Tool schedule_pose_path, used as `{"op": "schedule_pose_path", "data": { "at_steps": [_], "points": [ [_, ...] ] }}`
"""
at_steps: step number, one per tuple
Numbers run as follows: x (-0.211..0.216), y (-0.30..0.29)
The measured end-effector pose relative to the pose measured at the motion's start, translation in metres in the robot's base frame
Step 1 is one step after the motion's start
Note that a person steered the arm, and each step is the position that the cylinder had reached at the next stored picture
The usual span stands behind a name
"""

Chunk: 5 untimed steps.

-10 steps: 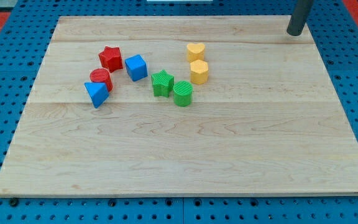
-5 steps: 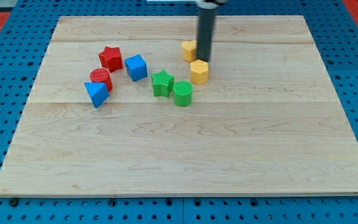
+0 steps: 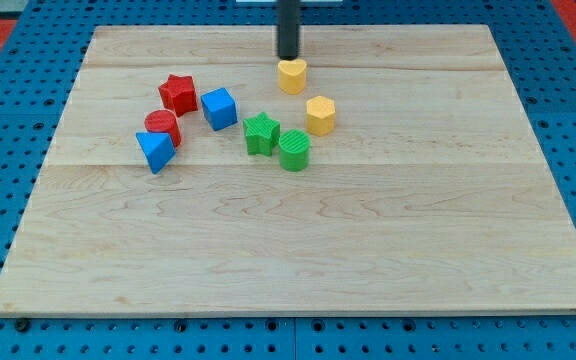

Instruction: Move the heart at the top of the hexagon

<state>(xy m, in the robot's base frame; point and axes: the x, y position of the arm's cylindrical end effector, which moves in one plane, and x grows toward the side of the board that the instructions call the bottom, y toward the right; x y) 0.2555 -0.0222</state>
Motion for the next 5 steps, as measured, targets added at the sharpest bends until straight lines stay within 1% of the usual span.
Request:
{"op": "schedule_pose_path", "data": {
  "at_steps": [1,2,3,4,5],
  "points": [
    [0.018,0.036],
    [0.018,0.066],
    [-0.003,0.022],
    [0.035,-0.071],
    [0.047,-0.059]
  ]
}}
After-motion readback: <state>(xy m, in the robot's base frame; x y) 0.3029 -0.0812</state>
